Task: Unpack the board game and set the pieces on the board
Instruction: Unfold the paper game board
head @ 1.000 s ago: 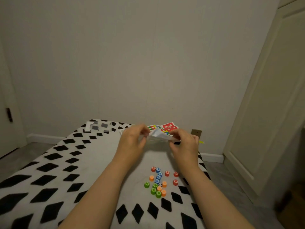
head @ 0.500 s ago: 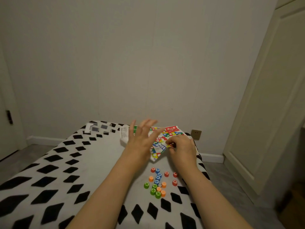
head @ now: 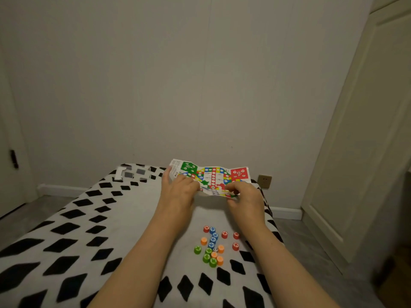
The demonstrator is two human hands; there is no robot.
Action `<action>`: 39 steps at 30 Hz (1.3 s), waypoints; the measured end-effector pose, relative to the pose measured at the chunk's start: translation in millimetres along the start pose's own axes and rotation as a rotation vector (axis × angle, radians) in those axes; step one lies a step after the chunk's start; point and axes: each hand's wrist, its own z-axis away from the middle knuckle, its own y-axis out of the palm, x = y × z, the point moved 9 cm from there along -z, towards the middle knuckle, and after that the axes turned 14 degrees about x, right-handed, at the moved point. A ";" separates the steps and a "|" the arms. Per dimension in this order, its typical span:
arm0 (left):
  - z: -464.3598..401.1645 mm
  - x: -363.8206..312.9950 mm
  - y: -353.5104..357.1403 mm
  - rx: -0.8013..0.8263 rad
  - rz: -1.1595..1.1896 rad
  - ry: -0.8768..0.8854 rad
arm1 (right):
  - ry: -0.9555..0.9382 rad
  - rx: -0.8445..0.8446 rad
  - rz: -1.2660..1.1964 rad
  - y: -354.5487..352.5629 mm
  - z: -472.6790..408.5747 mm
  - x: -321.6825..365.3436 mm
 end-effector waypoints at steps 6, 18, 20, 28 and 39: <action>4.7 23.7 -20.5 -0.122 -0.080 -0.197 | 0.021 0.091 -0.047 6.5 -0.2 -5.2; 20.8 40.8 25.9 0.363 0.020 -0.412 | 0.138 0.424 -0.019 33.9 1.6 -29.2; 24.5 44.0 28.8 0.376 0.091 -0.440 | 0.109 0.439 -0.028 31.6 4.3 -25.7; 39.9 50.6 22.5 0.366 0.165 -0.481 | 0.088 0.457 0.062 27.8 17.4 -24.2; 52.0 40.2 14.8 0.249 0.212 -0.398 | 0.175 0.392 0.027 19.4 30.5 -28.5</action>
